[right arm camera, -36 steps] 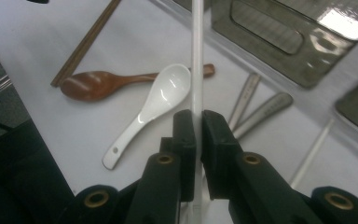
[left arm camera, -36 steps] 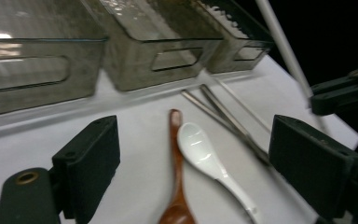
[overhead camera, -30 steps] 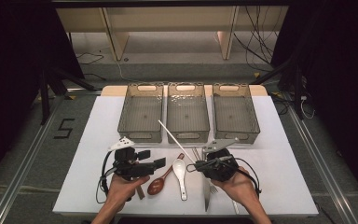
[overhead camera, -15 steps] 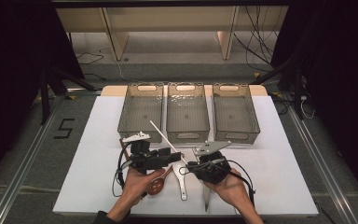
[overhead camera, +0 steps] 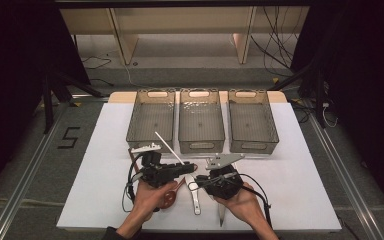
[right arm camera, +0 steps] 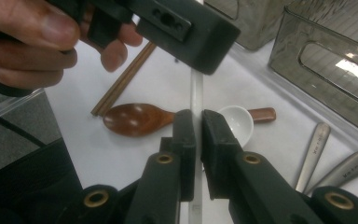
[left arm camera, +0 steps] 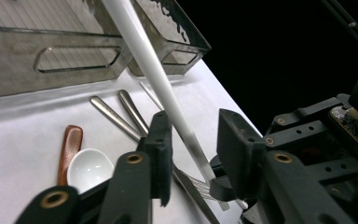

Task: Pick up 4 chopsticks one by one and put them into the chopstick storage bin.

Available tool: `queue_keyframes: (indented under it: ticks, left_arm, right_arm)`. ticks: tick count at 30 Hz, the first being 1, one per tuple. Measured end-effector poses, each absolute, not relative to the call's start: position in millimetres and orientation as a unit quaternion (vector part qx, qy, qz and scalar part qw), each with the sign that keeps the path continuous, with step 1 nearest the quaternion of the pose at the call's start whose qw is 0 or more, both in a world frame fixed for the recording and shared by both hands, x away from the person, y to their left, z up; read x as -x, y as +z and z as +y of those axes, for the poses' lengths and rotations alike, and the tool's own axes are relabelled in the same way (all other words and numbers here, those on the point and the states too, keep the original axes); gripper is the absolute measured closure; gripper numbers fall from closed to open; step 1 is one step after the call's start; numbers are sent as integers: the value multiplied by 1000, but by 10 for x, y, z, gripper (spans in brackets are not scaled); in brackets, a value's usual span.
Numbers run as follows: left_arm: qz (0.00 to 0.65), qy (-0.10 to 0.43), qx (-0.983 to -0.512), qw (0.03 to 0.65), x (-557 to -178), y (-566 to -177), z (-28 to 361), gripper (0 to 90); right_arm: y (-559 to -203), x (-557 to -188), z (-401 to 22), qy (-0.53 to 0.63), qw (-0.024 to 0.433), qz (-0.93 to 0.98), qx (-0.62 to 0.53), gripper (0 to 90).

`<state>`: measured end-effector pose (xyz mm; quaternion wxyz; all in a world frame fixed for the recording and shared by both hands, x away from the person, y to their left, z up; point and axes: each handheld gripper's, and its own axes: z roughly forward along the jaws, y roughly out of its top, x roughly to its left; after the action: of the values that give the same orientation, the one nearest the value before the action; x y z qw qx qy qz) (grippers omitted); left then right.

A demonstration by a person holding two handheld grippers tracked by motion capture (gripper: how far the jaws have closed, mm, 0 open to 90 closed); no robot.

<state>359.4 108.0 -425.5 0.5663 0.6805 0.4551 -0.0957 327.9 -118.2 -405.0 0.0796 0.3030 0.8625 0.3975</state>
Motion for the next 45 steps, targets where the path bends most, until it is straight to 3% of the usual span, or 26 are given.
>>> queue_keyframes:
  ticks: [11,14,15,19,20,28,32,45]
  left_arm:
    - [449,-132,-666,580,-3604,-4275,1093,832]
    - [447,-120,-674,576,-3595,-4255,1098,837]
    - [446,-124,-675,575,-3605,-4258,1115,839]
    - [450,-103,-675,575,-3633,-4222,1211,841]
    - [451,-99,-675,576,-3642,-4206,1241,841]
    - [459,-67,-677,571,-3735,-4093,1483,840]
    - [467,-61,-675,569,-3793,-4063,1605,840]
    - [485,-26,-680,549,-4106,-3769,1933,839]
  right_arm:
    - [-4058,-3270,-1188,409,76,859,-300,833]
    - [-4050,-3271,-1201,414,73,856,-301,802]
    - [-4025,-3273,-1237,418,71,855,-300,742]
    - [-3991,-3269,-1312,419,71,851,-308,678]
    - [-3982,-3263,-1368,412,75,852,-314,598]
    - [-4059,-3278,-1675,372,97,843,-376,414]
    - [-4110,-3295,-1813,347,100,840,-405,365]
    - [-4236,-3233,-2076,324,97,833,-437,329]
